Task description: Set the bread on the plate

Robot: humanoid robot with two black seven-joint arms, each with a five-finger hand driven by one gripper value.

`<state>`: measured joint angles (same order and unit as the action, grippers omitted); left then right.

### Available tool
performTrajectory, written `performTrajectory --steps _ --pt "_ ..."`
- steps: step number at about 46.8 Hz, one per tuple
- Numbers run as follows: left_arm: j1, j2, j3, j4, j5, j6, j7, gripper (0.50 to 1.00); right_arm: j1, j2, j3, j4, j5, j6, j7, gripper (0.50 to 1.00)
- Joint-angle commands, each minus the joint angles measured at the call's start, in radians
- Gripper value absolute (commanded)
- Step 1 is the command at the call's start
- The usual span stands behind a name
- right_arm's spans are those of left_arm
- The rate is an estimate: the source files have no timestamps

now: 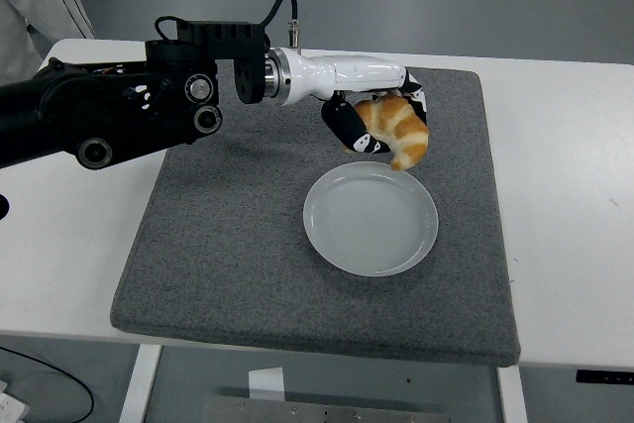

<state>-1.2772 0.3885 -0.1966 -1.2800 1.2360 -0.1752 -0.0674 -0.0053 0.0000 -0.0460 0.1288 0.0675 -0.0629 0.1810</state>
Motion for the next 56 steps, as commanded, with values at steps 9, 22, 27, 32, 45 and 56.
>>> performTrajectory --steps 9,22,27,32,45,56 --pt "0.085 -0.063 0.000 0.048 0.126 0.026 0.000 0.500 0.001 0.000 0.000 0.000 0.000 0.000 0.000 0.932" --pt "0.136 -0.082 0.029 0.080 0.134 0.052 0.000 0.500 0.001 0.000 0.000 0.000 0.000 0.000 0.000 0.932" --pt "0.144 -0.112 0.071 0.116 0.154 0.086 0.001 0.500 0.001 0.000 0.000 0.000 0.000 0.000 0.000 0.932" --pt "0.160 -0.128 0.088 0.122 0.161 0.108 0.001 0.500 0.001 0.000 0.000 0.000 0.000 0.000 0.000 0.932" --pt "0.167 -0.140 0.089 0.126 0.161 0.115 0.001 0.500 0.001 0.000 0.000 0.000 0.000 0.000 0.000 0.932" --pt "0.173 -0.140 0.095 0.136 0.161 0.115 0.000 0.500 0.001 0.000 0.000 0.002 0.000 0.000 0.000 0.932"
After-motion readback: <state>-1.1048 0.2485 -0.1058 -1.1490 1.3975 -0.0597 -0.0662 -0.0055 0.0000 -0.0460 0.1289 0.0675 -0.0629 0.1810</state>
